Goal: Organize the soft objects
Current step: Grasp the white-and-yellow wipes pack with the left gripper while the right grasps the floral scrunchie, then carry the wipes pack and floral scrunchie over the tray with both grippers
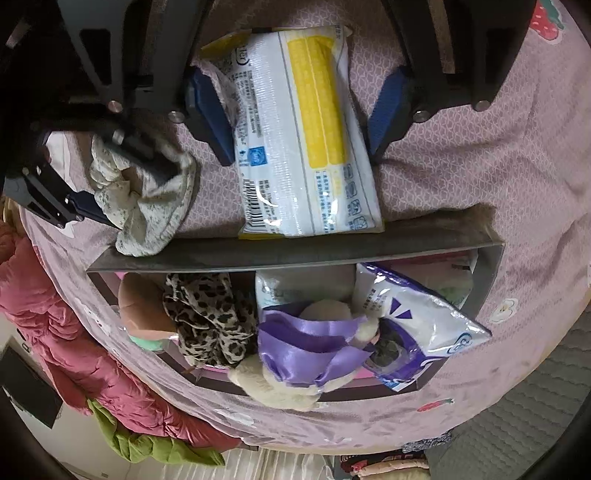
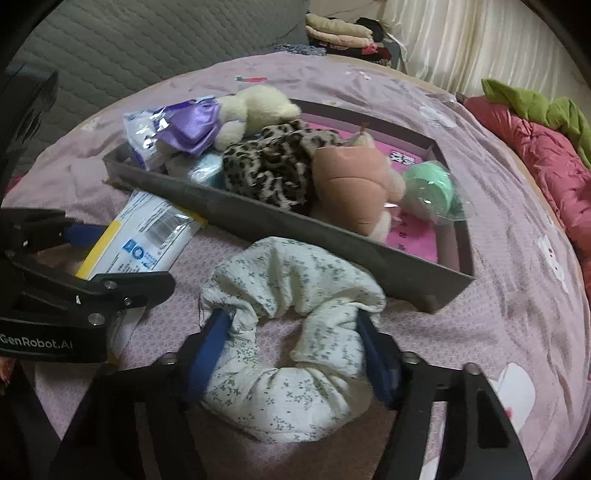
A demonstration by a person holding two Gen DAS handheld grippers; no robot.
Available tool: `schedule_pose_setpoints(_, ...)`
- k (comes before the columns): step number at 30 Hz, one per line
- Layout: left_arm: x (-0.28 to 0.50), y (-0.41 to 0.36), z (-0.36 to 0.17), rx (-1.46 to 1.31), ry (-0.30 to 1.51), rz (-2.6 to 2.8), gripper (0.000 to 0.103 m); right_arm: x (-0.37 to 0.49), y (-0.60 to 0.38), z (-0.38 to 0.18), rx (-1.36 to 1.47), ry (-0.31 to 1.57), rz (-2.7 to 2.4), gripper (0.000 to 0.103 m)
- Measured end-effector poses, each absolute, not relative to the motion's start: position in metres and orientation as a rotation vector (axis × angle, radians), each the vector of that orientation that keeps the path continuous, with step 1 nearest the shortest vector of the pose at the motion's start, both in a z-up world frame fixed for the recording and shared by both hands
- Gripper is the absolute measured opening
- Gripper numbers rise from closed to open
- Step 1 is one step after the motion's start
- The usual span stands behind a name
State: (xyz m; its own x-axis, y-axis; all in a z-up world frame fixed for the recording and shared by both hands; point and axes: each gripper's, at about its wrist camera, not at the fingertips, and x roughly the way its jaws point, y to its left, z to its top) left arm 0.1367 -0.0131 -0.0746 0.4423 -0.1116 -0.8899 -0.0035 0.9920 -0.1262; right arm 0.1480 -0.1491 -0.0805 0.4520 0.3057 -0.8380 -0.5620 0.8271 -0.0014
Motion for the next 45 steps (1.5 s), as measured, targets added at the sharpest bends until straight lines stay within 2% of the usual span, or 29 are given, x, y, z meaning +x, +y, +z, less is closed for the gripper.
schedule_pose_setpoints(5,0.139,-0.009,-0.073,-0.140,1.118,-0.076,0.058,0.158,-0.166,-0.072,-0.229,0.962,0.535,0.027)
schedule_pose_setpoints(8,0.138,-0.003,-0.071,-0.167,1.116,-0.083,0.049,0.159,-0.171,-0.065,-0.199,0.948,0.550,0.020)
schedule_pose_setpoints(14,0.131,0.007,-0.064,-0.249,1.094,-0.133,0.044,0.150,-0.170,-0.046,-0.170,0.888,0.598,0.019)
schedule_pose_setpoints(29,0.108,0.008,-0.013,-0.216,0.902,-0.162,0.043,0.143,-0.183,-0.010,-0.074,0.766,0.612,0.019)
schedule_pose_setpoints(45,0.152,0.047,0.014,-0.260,0.763,-0.083,0.044,0.161,-0.187,0.009,-0.045,0.706,0.580,0.019)
